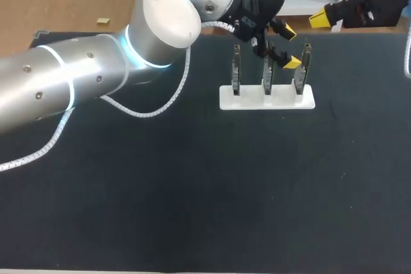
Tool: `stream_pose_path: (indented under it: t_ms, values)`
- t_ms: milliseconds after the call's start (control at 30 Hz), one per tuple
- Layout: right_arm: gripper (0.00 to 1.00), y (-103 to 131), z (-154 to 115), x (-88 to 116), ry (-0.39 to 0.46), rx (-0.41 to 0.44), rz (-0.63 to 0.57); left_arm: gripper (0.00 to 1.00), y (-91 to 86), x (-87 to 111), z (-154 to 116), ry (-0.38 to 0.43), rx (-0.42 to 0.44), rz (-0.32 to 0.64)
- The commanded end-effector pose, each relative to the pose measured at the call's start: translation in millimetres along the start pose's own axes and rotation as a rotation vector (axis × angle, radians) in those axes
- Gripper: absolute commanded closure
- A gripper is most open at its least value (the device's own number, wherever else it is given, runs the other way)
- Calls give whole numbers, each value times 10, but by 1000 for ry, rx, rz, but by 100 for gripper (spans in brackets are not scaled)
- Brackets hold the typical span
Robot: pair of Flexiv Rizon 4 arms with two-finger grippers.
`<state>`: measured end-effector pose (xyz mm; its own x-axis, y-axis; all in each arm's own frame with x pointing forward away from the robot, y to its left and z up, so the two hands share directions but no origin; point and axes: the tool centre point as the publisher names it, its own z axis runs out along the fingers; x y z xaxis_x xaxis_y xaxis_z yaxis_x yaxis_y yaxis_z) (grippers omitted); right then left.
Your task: Pick up the optical module with the left hand, and insert it into the network port with the right hand.
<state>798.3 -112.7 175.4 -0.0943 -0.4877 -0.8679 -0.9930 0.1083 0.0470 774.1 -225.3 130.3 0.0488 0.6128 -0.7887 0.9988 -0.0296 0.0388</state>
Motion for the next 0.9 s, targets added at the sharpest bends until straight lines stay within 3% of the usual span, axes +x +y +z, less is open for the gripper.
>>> stream_pose_path:
  t_ms: [33, 667, 700, 733, 767, 900]
  values:
    - [100, 47, -49, 4, -5, 20, -4, 0, 57, -49, -54, 8, -5, 1]
    - [100, -4, -162, -12, -18, 63, -26, 0, 216, -290, -194, -13, -106, 35]
    - [78, -5, -167, -12, -10, 69, -23, 0, 225, -298, -200, -10, -110, 35]
    - [25, -11, -171, -10, -2, 83, -17, 0, 233, -304, -210, -10, -117, 32]
    - [0, -11, -171, -10, -2, 83, -17, 0, 233, -304, -210, -10, -117, 32]
    - [0, -11, -171, -10, -2, 83, -17, 0, 233, -304, -210, -10, -117, 32]
